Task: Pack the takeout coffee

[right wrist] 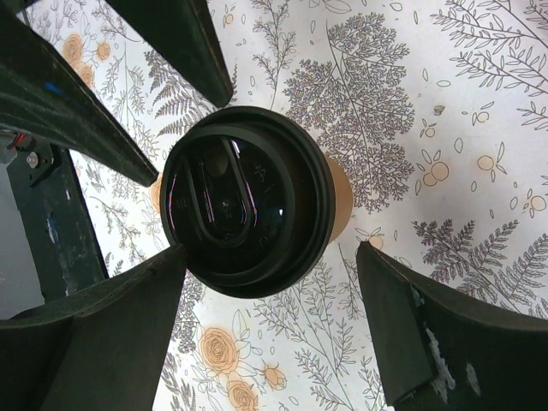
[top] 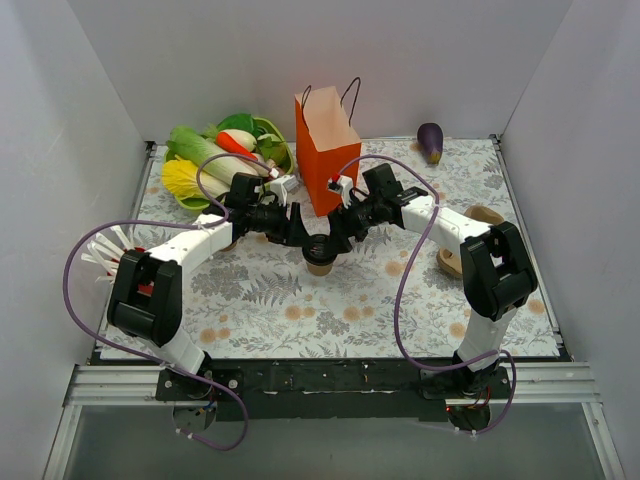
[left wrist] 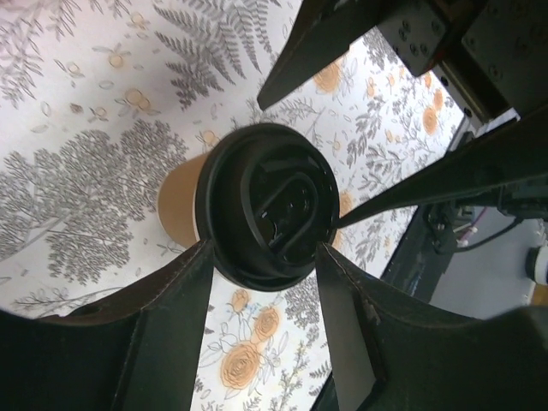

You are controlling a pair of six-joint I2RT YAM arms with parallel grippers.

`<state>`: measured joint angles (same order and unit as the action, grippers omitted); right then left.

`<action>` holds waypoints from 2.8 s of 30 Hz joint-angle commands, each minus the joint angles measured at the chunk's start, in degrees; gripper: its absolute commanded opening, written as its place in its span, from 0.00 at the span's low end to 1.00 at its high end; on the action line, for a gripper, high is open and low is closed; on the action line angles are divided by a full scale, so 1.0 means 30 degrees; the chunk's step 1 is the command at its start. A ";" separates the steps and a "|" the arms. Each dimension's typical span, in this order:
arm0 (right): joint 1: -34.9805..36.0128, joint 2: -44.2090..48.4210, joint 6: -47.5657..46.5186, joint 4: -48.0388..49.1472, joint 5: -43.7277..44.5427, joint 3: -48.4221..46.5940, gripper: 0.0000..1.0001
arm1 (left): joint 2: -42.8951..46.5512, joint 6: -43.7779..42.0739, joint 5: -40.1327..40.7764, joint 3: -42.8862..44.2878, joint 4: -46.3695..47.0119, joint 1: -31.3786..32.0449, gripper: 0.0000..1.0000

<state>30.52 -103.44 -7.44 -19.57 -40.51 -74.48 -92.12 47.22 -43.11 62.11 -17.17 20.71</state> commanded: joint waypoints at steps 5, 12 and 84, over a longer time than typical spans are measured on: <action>0.0109 0.0495 0.0254 0.0313 -0.0353 -0.0311 0.89 | 0.0325 0.0168 -0.1391 -0.0078 0.0274 -0.0018 0.49; 0.0109 0.0437 0.0313 0.0577 -0.0353 -0.0194 0.89 | 0.0939 0.0517 0.0597 0.0362 0.0098 -0.0018 0.52; -0.4139 -0.2846 0.7256 0.7403 -0.8499 0.1622 0.77 | -0.3426 -0.0711 -0.6398 0.0538 0.0127 -0.0839 0.44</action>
<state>18.37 -115.00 15.42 2.92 -66.63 -69.23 -103.53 45.28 -59.57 61.89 -17.19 18.33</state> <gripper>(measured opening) 0.776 0.432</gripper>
